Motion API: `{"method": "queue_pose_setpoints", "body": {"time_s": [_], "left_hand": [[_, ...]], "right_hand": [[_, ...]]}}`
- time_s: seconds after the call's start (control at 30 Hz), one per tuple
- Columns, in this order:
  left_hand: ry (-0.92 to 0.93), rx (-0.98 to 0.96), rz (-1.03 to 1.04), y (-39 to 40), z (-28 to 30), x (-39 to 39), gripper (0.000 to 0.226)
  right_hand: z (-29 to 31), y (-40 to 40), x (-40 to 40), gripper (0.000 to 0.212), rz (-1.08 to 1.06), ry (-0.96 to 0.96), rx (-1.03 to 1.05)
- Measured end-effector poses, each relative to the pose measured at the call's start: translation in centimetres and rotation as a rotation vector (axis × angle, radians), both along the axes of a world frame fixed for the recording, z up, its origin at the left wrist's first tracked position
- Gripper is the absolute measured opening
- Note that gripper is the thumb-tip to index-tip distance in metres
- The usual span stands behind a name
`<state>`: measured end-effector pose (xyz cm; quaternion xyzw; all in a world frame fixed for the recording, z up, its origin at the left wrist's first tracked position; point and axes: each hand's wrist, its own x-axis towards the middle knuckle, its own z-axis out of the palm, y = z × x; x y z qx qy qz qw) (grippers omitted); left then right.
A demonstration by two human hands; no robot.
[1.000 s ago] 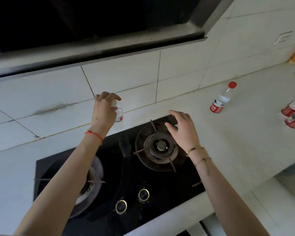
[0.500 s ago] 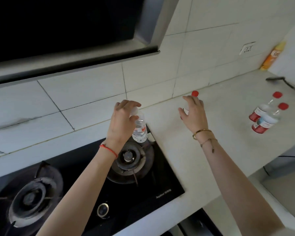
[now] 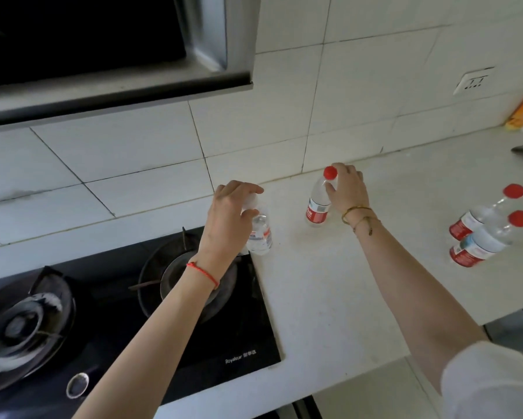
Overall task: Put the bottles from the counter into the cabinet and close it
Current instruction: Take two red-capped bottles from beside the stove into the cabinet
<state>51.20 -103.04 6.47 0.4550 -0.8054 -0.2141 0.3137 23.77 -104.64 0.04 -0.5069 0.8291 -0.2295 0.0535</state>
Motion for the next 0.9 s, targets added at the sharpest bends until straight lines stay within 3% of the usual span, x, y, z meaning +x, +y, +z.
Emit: {"method": "queue_pose_setpoints", "body": {"time_s": [0.27, 0.43, 0.67, 0.9], "left_hand": [[0.017, 0.022, 0.07, 1.4, -0.6, -0.9, 0.041], [0.012, 0.009, 0.097, 2.9, -0.4, 0.4, 0.041], [0.021, -0.043, 0.12, 6.7, 0.7, 4.4, 0.042], [0.055, -0.041, 0.144, 13.9, 1.7, 11.4, 0.041]], "right_hand": [[-0.3, -0.3, -0.2, 0.027, 0.072, -0.15, -0.089], [-0.9, 1.6, 1.1, 0.023, 0.108, -0.122, -0.146], [1.0, 7.4, 5.3, 0.024, 0.172, -0.116, -0.344], [4.3, 16.4, 13.6, 0.028, 0.265, -0.091, -0.365]]}}
